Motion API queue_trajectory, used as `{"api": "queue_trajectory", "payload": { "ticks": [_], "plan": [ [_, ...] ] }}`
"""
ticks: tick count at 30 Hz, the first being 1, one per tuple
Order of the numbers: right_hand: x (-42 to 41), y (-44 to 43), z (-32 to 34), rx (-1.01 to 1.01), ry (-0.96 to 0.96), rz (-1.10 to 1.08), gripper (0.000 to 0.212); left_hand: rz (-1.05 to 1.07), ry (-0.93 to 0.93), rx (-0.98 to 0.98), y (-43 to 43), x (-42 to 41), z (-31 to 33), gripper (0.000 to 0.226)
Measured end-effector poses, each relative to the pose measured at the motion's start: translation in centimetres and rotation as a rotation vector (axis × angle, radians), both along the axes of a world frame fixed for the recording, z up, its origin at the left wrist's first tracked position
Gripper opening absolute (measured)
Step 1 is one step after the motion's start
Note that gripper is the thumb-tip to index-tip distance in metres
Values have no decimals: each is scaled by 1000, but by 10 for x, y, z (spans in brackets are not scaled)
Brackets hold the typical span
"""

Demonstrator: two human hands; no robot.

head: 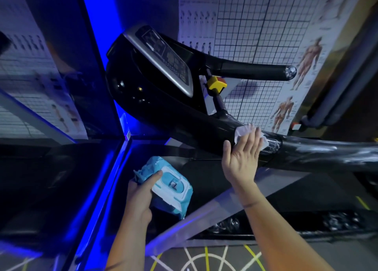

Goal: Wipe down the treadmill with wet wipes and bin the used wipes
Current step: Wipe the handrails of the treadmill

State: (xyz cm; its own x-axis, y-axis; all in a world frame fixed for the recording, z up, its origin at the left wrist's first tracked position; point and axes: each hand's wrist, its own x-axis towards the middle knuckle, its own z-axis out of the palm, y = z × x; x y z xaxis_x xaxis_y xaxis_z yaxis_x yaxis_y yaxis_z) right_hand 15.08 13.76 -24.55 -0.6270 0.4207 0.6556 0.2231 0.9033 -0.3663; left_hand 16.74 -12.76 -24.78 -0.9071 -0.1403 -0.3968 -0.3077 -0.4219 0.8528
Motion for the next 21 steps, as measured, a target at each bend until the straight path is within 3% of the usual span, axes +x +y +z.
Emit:
{"api": "queue_trajectory", "payload": {
  "ticks": [3,10,15,21],
  "plan": [
    [-4,-16,4,-51,-8,19,81,-11,-8,0,-1,4,2,56],
    [-22,-72,-1,68,-40,148,83,-3,0,-27,-5,2,6,58],
    [-18,-48,-9,185,-25,132,83,-46,21,-1,15,2,9,58],
    [-2,-2,-24,104,-23,56,80,-171,25,11,42,7,8,54]
  ]
}}
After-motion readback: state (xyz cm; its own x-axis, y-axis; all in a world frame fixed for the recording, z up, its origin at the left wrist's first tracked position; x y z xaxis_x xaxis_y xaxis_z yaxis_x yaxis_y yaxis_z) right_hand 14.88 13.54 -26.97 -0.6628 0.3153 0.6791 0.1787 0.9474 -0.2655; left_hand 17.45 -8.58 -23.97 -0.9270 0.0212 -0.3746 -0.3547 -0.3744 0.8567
